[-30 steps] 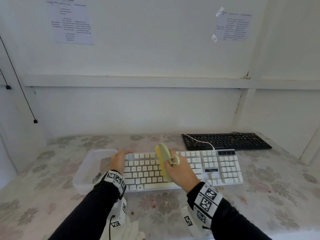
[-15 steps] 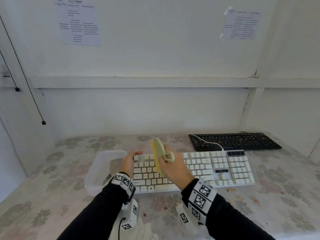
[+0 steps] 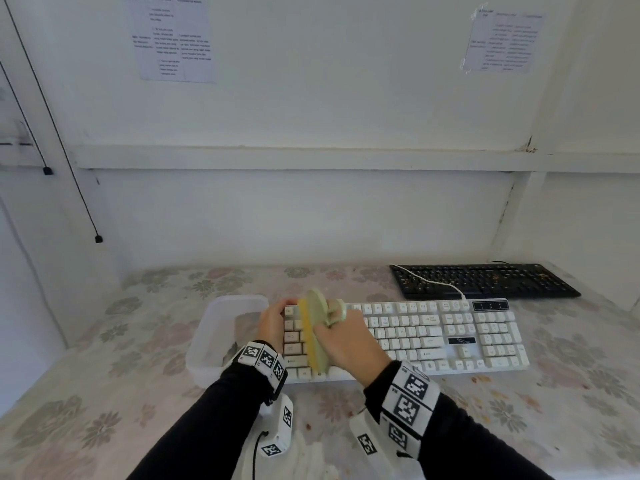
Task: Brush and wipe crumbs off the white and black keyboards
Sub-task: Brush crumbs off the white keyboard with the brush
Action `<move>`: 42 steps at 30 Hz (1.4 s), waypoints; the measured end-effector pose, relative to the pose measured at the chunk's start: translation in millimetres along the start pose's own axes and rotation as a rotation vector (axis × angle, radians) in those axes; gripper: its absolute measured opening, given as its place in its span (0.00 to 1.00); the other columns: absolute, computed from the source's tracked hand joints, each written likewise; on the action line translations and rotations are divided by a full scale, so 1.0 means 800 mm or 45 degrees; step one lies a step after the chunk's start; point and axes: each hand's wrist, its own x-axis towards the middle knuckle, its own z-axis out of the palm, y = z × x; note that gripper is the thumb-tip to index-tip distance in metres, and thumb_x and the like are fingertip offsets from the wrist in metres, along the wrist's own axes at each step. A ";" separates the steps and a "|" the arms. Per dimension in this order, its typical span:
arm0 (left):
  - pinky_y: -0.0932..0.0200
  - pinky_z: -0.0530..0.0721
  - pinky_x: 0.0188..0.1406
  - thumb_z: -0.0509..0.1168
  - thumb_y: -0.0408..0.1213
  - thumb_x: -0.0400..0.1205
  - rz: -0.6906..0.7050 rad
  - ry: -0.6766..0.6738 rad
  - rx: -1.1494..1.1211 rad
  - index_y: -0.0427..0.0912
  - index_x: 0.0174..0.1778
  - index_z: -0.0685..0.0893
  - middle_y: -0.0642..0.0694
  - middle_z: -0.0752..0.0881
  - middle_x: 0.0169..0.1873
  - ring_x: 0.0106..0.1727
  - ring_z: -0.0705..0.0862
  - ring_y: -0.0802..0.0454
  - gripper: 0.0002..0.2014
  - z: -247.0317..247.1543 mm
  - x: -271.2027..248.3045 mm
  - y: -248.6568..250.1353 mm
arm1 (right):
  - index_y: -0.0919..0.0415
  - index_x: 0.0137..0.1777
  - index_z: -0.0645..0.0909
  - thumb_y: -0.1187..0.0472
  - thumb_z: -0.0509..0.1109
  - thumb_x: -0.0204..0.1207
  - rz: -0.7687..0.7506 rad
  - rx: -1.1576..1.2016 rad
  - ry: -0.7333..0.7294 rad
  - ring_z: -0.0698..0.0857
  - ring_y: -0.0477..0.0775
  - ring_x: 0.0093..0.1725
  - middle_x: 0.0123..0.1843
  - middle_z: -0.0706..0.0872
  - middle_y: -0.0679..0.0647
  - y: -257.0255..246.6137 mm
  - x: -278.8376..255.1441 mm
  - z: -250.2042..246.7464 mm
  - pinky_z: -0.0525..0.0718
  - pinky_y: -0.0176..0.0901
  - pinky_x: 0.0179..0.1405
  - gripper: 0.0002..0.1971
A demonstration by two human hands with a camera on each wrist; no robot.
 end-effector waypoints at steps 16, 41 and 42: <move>0.62 0.81 0.22 0.63 0.38 0.80 -0.006 -0.005 -0.082 0.41 0.38 0.86 0.42 0.82 0.22 0.19 0.81 0.48 0.09 -0.002 -0.010 0.000 | 0.56 0.26 0.66 0.61 0.55 0.82 0.096 -0.325 -0.332 0.66 0.44 0.22 0.26 0.71 0.49 0.022 -0.007 0.025 0.66 0.29 0.19 0.20; 0.45 0.77 0.47 0.60 0.41 0.80 0.055 0.191 -0.048 0.44 0.27 0.84 0.46 0.81 0.20 0.30 0.79 0.43 0.16 0.004 0.001 -0.005 | 0.54 0.40 0.83 0.67 0.63 0.76 -0.183 -0.713 0.027 0.76 0.47 0.33 0.30 0.78 0.43 0.108 0.027 -0.100 0.71 0.36 0.30 0.10; 0.47 0.78 0.44 0.59 0.40 0.81 0.066 0.189 -0.027 0.43 0.28 0.83 0.46 0.81 0.20 0.29 0.79 0.43 0.16 0.007 -0.005 -0.001 | 0.50 0.36 0.81 0.68 0.64 0.76 -0.172 -0.693 0.044 0.75 0.46 0.32 0.28 0.76 0.41 0.116 0.025 -0.108 0.71 0.35 0.29 0.13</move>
